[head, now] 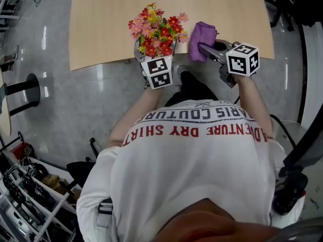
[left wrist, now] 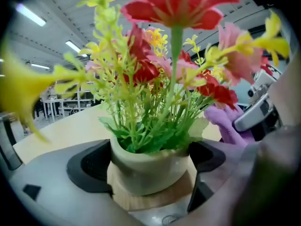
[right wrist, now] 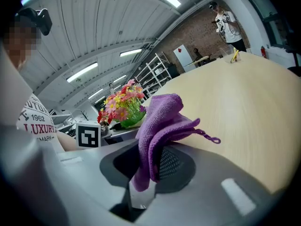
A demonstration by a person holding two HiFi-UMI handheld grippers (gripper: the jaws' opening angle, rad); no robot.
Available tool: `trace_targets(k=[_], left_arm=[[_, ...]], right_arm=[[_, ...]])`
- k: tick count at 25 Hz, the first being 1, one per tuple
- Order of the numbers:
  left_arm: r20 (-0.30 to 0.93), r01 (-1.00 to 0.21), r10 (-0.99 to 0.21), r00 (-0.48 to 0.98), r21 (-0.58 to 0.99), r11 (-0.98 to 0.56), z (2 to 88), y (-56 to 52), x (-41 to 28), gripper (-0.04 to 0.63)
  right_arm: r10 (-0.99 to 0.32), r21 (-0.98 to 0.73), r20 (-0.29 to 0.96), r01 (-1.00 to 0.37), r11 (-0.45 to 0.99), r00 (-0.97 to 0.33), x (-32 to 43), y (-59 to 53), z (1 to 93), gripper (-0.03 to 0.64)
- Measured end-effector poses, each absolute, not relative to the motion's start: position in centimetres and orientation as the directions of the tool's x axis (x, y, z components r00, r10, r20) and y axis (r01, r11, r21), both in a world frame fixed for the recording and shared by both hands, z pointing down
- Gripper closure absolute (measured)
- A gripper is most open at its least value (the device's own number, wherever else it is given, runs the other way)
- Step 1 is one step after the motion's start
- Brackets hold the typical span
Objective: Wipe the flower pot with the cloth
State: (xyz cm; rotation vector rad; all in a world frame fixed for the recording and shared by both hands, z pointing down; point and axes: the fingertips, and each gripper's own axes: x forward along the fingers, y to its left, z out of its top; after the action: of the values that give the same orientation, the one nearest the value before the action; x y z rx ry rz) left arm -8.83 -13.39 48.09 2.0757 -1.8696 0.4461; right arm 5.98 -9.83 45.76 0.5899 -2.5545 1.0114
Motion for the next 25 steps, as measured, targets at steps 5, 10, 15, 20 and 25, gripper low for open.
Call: trace_targets(k=[5,10,15,20,25], left_arm=[[0.388,-0.945,-0.868,0.308,0.022,-0.326,48.4,-13.9,-7.0,0.064],[0.366,-0.834,-0.771,0.521,0.024,-0.551,48.3,-13.8,-6.8,0.066],[0.404,-0.697,-0.629,0.664,0.03,-0.716,48.4,-13.8,-7.4,0.067],[0.453,-0.596,-0.517,0.727,0.04,-0.802,48.5,-14.5,-8.2,0.069],[0.463,-0.563,-0.482,0.744,0.046,-0.825,48.5,-15.2,-8.5,0.069]], right_arm=[[-0.208,-0.598,0.417,-0.44,0.67,-0.885,5.3,-11.4,46.1,0.572],[-0.133,-0.612,0.412,-0.381,0.693,-0.902,3.2,-12.7,46.2,0.572],[-0.028,-0.634,0.384,-0.285,0.719,-0.923,1.5,-14.2,45.8,0.572],[0.112,-0.641,0.356,-0.156,0.751,-0.928,-0.4,-15.9,44.9,0.572],[0.204,-0.643,0.369,-0.091,0.76,-0.907,-1.5,-17.2,45.0,0.572]])
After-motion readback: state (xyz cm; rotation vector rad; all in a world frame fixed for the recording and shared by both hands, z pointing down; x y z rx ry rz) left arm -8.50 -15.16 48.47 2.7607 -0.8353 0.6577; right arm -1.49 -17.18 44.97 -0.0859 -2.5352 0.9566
